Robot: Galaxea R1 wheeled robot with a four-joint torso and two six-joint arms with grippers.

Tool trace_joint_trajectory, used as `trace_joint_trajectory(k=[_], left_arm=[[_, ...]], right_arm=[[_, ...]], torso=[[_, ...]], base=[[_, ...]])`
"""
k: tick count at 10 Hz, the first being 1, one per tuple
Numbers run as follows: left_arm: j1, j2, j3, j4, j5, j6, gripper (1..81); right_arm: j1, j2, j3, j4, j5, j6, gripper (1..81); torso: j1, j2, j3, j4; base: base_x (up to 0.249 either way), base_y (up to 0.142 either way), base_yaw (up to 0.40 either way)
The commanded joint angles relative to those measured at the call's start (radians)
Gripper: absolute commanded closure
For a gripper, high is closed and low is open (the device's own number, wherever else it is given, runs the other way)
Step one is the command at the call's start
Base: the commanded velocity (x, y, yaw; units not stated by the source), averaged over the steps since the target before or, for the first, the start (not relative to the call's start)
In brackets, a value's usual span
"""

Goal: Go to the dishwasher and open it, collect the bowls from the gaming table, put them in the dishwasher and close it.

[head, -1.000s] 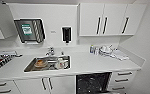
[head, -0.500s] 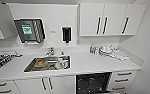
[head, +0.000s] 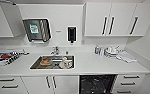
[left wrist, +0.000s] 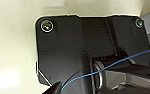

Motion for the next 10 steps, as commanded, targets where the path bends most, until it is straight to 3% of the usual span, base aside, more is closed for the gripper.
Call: trace_joint_trajectory(k=[1, 10], left_arm=[[-0.038, -0.007, 0.001, -0.004, 0.063, 0.002, 1.0], [-0.032, -0.033, 0.006, 0.002, 0.063, 0.003, 1.0]], right_arm=[[0.040, 0.001, 0.002, -0.009, -0.056, -0.003, 1.0], [0.054, -0.014, 0.027, -0.009, -0.046, -0.007, 1.0]], torso=[[0.000, 0.000, 0.000, 0.000], [0.000, 0.000, 0.000, 0.000]], base=[[0.000, 0.000, 0.210], [0.000, 0.000, 0.278]])
